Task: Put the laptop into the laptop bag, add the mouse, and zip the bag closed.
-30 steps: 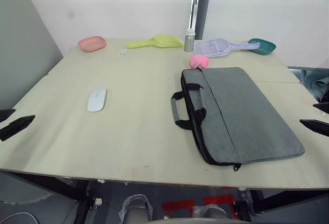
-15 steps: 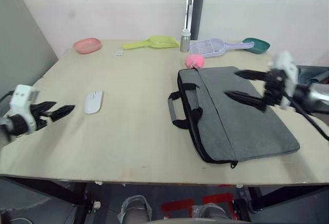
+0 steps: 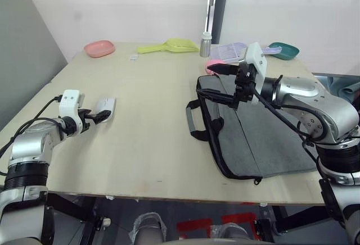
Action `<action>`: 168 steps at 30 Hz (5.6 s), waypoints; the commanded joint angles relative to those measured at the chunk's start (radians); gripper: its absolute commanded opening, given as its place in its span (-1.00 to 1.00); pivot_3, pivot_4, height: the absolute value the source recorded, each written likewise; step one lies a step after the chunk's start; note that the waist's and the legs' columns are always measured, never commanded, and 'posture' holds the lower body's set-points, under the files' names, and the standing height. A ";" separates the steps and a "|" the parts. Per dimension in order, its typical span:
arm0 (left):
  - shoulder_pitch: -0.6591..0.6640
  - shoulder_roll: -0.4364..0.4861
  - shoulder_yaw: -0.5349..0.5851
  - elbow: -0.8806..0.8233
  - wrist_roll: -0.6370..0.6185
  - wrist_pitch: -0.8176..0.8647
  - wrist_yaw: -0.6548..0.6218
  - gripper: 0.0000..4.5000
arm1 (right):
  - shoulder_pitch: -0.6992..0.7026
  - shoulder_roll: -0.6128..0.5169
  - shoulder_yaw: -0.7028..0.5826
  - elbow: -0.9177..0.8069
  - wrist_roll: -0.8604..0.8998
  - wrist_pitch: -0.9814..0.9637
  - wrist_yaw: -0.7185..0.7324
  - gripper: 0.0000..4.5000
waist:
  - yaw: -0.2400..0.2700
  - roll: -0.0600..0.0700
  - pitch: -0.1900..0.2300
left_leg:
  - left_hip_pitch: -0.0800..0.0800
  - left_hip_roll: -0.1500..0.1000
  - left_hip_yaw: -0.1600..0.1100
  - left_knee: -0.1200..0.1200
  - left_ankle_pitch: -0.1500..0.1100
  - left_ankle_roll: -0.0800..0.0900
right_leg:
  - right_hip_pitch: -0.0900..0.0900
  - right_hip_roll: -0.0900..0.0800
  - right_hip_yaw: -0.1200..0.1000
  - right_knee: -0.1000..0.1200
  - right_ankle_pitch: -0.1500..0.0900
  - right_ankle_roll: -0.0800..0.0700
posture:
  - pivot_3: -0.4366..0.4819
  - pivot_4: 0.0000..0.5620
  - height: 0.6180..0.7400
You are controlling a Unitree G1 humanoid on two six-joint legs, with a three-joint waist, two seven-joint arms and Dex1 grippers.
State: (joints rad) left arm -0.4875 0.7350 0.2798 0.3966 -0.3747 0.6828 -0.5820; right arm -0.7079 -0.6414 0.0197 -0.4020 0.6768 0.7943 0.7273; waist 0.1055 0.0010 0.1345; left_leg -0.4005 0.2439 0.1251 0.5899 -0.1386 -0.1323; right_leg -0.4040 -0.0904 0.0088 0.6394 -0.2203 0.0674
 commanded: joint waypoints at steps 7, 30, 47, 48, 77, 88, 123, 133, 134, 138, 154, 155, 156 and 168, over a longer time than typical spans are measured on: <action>-0.227 -0.059 -0.085 0.340 0.132 -0.157 0.047 1.00 | 0.003 0.008 -0.034 -0.060 0.019 0.010 -0.015 0.98 | 0.001 0.000 0.000 | 0.000 0.000 -0.001 0.000 0.000 -0.001 | 0.000 0.000 0.000 0.001 0.000 0.000 | -0.05 -0.47 1.00; -0.372 -0.026 -0.158 0.585 0.250 -0.356 -0.171 0.28 | 0.040 0.010 -0.094 -0.140 0.112 0.096 -0.109 1.00 | 0.007 0.000 0.000 | 0.000 -0.001 -0.003 -0.001 0.002 -0.002 | 0.001 -0.001 -0.002 0.001 0.000 0.000 | -0.05 -0.47 1.00; -0.082 0.197 -0.264 -0.190 -0.053 -0.139 -0.973 0.28 | 0.126 0.300 -0.149 -0.120 0.103 0.639 -0.691 1.00 | 0.002 0.001 0.003 | 0.000 0.000 -0.002 -0.017 0.003 -0.008 | -0.002 0.001 -0.007 -0.008 -0.003 -0.004 | -0.05 -0.47 1.00; -0.086 0.199 -0.272 -0.195 -0.051 -0.147 -0.985 0.28 | 0.135 0.311 -0.126 -0.118 0.084 0.638 -0.700 1.00 | 0.002 0.001 0.003 | 0.000 0.000 -0.002 -0.017 0.003 -0.009 | -0.002 0.001 -0.007 -0.008 -0.003 -0.004 | -0.05 -0.47 1.00; -0.074 0.173 -0.287 -0.290 -0.080 -0.171 -0.950 0.28 | 0.241 0.141 0.286 0.001 -0.386 0.335 -0.523 -0.55 | -0.001 0.001 0.002 | 0.002 0.000 -0.002 -0.014 0.004 -0.011 | 0.000 0.001 -0.005 -0.006 -0.001 0.000 | -0.05 -0.47 1.00; -0.175 0.013 -0.368 -0.152 0.012 -0.321 -0.902 0.28 | 0.120 0.195 -0.033 -0.128 -0.209 0.559 -0.423 -0.99 | 0.005 0.001 0.002 | 0.001 0.000 -0.003 -0.012 0.004 -0.009 | 0.000 0.000 -0.006 -0.004 -0.001 -0.001 | -0.05 -0.47 1.00; -0.629 -0.638 -0.554 0.637 0.430 -0.783 -0.459 0.28 | -0.033 0.230 -0.362 -0.216 0.001 0.785 -0.356 -0.99 | 0.027 0.002 0.003 | 0.000 0.000 -0.002 -0.013 0.006 -0.006 | -0.001 0.000 -0.005 -0.004 0.000 0.001 | -0.05 -0.47 1.00; -0.647 -0.682 -0.533 0.704 0.437 -0.807 -0.421 0.28 | -0.030 0.215 -0.367 -0.217 0.004 0.792 -0.363 -0.99 | 0.040 0.002 0.003 | 0.000 -0.001 -0.002 -0.012 0.006 -0.006 | -0.001 0.000 -0.004 -0.004 0.000 0.001 | -0.05 -0.47 1.00; -0.645 -0.682 -0.532 0.705 0.438 -0.809 -0.420 0.28 | -0.030 0.215 -0.367 -0.217 0.004 0.792 -0.362 -0.99 | 0.041 0.002 0.003 | 0.000 -0.001 -0.002 -0.012 0.006 -0.006 | -0.001 0.000 -0.004 -0.004 0.000 0.001 | -0.05 -0.47 1.00; -0.635 -0.692 -0.535 0.695 0.437 -0.811 -0.423 0.28 | -0.029 0.216 -0.362 -0.216 0.006 0.790 -0.361 -0.99 | 0.043 0.002 0.003 | 0.000 -0.001 -0.002 -0.012 0.006 -0.006 | -0.001 -0.001 -0.004 -0.004 0.000 0.001 | -0.05 -0.47 1.00; -0.612 -0.690 -0.430 0.571 0.325 -0.747 -0.495 0.99 | -0.021 0.205 -0.361 -0.213 0.011 0.789 -0.358 -1.00 | 0.043 0.002 0.003 | 0.000 -0.001 -0.002 -0.013 0.005 -0.006 | -0.001 -0.001 -0.005 -0.005 0.000 0.000 | -0.05 -0.47 1.00; -0.600 -0.678 -0.426 0.536 0.315 -0.736 -0.517 0.99 | -0.021 0.203 -0.362 -0.213 0.012 0.790 -0.358 -1.00 | 0.042 0.002 0.003 | 0.000 -0.001 -0.002 -0.013 0.005 -0.006 | -0.001 -0.001 -0.005 -0.005 0.000 0.000 | -0.05 -0.47 1.00; -0.587 -0.666 -0.424 0.499 0.305 -0.719 -0.540 0.99 | -0.020 0.200 -0.363 -0.213 0.014 0.790 -0.357 -1.00 | 0.042 0.002 0.003 | 0.000 -0.001 -0.002 -0.013 0.005 -0.006 | -0.001 -0.001 -0.005 -0.005 0.000 0.000 | -0.05 -0.47 1.00; -0.384 -0.414 -0.410 0.094 0.221 -0.551 -0.675 0.99 | -0.016 0.185 -0.371 -0.206 0.027 0.790 -0.350 -1.00 | 0.041 0.003 0.004 | -0.001 -0.001 -0.002 -0.015 0.005 -0.006 | -0.001 -0.001 -0.005 -0.008 -0.001 -0.001 | -0.05 -0.47 1.00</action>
State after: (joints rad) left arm -0.8803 0.3009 -0.1441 0.5574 -0.1261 0.1157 -1.2334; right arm -0.7125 -0.4494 -0.3247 -0.5637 0.6823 1.6035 0.3675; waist 0.1470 0.0038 0.1382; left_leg -0.4010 0.2427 0.1234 0.5744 -0.1334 -0.1384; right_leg -0.4045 -0.0910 0.0033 0.6314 -0.2212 0.0666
